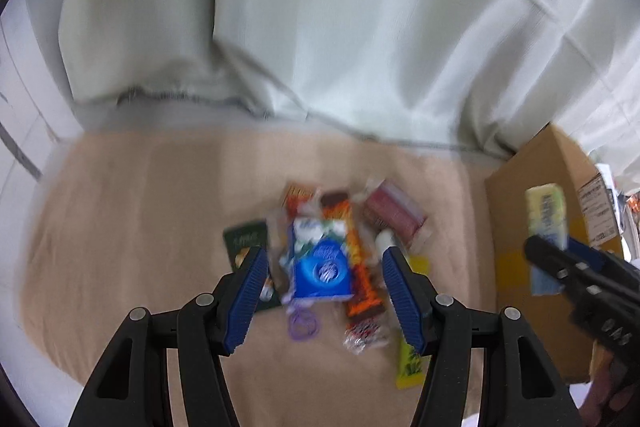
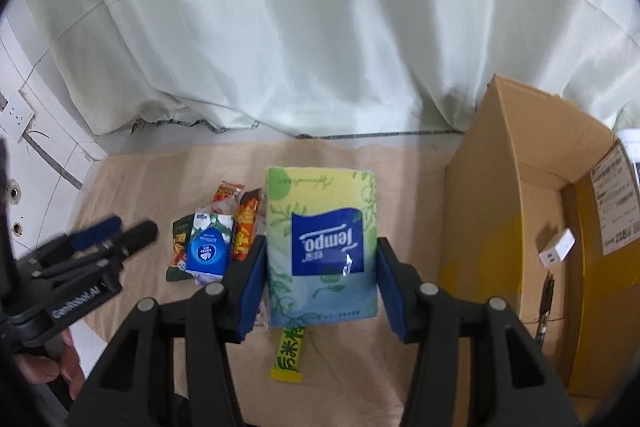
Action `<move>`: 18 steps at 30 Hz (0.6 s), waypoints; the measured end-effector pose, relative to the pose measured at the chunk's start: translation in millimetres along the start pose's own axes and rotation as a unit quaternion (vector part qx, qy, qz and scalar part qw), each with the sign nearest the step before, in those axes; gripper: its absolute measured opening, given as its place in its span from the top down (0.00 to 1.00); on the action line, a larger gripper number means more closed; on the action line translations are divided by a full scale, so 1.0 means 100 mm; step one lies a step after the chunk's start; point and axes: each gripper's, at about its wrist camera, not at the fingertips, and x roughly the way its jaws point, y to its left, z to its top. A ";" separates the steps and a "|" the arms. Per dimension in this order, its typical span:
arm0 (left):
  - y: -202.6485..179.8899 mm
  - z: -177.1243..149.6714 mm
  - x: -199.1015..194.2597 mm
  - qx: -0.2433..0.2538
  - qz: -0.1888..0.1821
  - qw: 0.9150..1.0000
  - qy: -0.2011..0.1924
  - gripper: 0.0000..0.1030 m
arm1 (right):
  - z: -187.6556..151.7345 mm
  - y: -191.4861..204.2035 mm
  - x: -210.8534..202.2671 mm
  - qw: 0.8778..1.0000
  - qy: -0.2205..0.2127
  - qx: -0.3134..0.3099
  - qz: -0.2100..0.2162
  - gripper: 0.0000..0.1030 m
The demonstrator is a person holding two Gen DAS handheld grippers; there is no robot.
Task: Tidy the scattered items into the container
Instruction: 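Lift both tissue packs and carry them over the cardboard box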
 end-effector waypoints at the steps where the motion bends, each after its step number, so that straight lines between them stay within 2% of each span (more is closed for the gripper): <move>1: 0.04 -0.03 0.05 0.000 0.004 1.000 0.004 0.41 | -0.02 -0.01 0.02 1.000 0.003 0.003 0.000 0.45; 4: 0.22 -0.11 0.23 -0.024 -0.019 0.999 0.033 0.40 | -0.10 -0.05 0.07 1.000 0.013 0.014 0.006 0.45; 8: 0.19 -0.10 0.55 -0.008 0.019 0.997 0.073 0.39 | -0.16 -0.09 0.15 0.999 0.027 0.019 0.004 0.45; 10: 0.11 -0.05 0.67 -0.001 0.023 0.996 0.084 0.39 | -0.17 -0.11 0.17 0.999 0.031 0.020 0.004 0.45; 12: 0.01 -0.01 0.73 0.009 0.022 0.997 0.079 0.39 | -0.17 -0.11 0.17 0.999 0.031 0.019 0.001 0.45; 18: -0.23 0.03 0.97 0.040 0.054 0.993 0.093 0.38 | -0.18 -0.12 0.14 0.999 0.033 0.017 -0.003 0.45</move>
